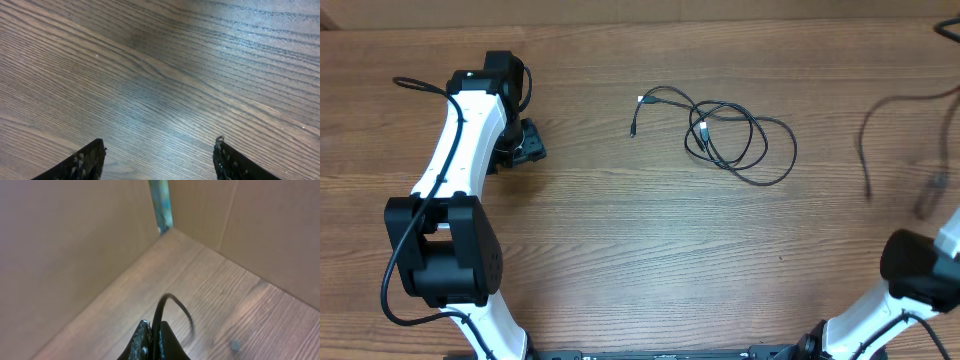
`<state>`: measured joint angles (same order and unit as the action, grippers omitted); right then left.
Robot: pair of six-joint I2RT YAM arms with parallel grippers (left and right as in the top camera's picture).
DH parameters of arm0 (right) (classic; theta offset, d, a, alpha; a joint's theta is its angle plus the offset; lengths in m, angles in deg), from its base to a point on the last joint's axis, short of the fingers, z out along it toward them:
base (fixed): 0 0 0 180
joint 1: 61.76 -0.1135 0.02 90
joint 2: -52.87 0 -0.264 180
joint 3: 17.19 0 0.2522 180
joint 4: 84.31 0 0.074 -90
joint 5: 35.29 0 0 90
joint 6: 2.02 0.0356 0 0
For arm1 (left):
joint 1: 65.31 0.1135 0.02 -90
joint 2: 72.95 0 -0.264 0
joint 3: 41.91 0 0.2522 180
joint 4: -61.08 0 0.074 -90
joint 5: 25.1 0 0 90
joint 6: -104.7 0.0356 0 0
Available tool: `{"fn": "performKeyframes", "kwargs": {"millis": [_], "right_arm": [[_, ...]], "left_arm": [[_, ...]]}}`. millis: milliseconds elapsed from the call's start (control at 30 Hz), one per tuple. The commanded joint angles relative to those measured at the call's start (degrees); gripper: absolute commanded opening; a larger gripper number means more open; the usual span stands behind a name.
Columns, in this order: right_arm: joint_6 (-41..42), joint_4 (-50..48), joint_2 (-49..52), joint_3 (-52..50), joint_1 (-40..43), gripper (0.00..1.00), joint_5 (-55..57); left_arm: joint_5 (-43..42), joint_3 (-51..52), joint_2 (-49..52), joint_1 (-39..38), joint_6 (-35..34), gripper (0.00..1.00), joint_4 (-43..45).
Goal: Untangle cables
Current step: 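Lift the cable and carry it rightward off the pile with the right gripper, then lay the separated cable on the table's right side and release it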
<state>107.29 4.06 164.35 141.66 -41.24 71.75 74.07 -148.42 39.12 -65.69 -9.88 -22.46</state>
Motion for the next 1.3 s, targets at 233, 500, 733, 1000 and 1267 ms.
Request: {"fn": "performKeyframes", "kwargs": {"millis": [233, 500, 733, 1000, 1267], "right_arm": [[2.3, -1.2, 1.6, 0.4, 3.4, 0.04, 5.9], [2.4, 2.8, 5.2, 0.3, 10.8, 0.04, 0.9], [2.3, 9.5, 12.7, 0.3, 15.7, 0.04, -9.0], [1.7, 16.0, 19.6, 0.3, 16.5, 0.04, -10.1], [1.7, 17.0, 20.6, 0.2, 16.5, 0.71, -10.3]], "left_arm": [[-0.2, -0.6, -1.2, -0.4, -1.2, 0.69, -0.5], [-0.2, -0.6, -1.2, -0.4, -1.2, 0.69, -0.4], [-0.2, -0.6, -1.2, -0.4, -1.2, 0.69, -0.5], [-0.2, -0.6, -1.2, -0.4, -1.2, 0.69, -0.5], [-0.2, -0.6, -1.2, -0.4, -1.2, 0.69, -0.5]]}}
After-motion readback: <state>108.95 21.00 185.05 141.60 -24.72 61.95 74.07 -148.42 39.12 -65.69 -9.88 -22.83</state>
